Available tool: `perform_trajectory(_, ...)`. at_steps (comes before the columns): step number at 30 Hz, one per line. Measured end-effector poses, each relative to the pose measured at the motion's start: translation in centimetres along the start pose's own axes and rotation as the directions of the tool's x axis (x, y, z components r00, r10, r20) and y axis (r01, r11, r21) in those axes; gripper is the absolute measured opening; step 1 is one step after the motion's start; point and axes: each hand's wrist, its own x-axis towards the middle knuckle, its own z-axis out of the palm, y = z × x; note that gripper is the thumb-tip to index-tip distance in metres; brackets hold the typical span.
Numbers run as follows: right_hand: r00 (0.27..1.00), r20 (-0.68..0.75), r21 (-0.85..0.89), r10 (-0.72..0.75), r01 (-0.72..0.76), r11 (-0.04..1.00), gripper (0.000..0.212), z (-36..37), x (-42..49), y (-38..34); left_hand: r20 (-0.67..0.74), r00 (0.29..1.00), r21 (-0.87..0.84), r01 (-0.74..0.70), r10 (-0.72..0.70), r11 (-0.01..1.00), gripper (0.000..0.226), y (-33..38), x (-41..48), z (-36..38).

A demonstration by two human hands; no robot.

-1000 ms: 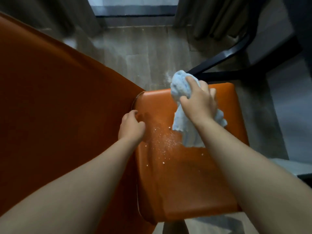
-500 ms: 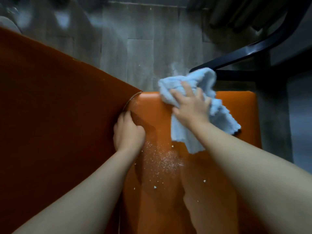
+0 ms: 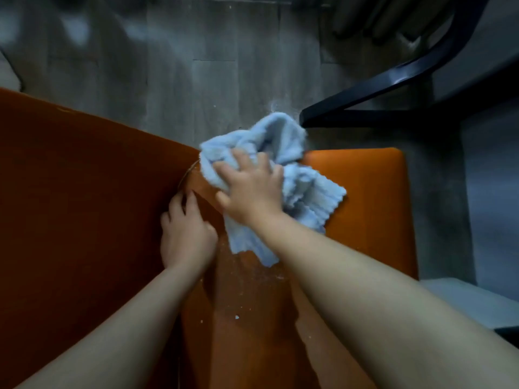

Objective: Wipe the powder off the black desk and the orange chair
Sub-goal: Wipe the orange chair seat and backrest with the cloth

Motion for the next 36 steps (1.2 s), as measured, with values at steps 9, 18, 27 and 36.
perform_trajectory(9,0.588,-0.149,0.234,0.795,-0.76,0.606,0.046,-4.9,-0.9,17.9,0.056,0.998,-0.008,0.006,-0.005,1.0,0.066,-0.3,0.2,-0.5)
perform_trajectory(18,0.989,-0.036,0.05,0.143,-0.141,0.989,0.051,0.3,-1.5,-0.8,0.028,0.995,-0.35,-0.079,0.095,0.933,0.075,-2.5,0.8,-0.9)
perform_trajectory(27,0.998,-0.042,-0.072,0.039,-0.042,0.997,0.051,0.0,0.7,-5.1,-0.159,0.987,-0.623,-0.102,0.003,0.776,0.066,-4.2,-1.5,-1.7)
perform_trajectory(36,1.0,0.006,-0.136,0.023,-0.022,0.99,0.037,-1.7,-0.6,-5.4,-0.182,0.983,-0.687,-0.113,-0.02,0.717,0.065,-4.9,-3.2,-2.7)
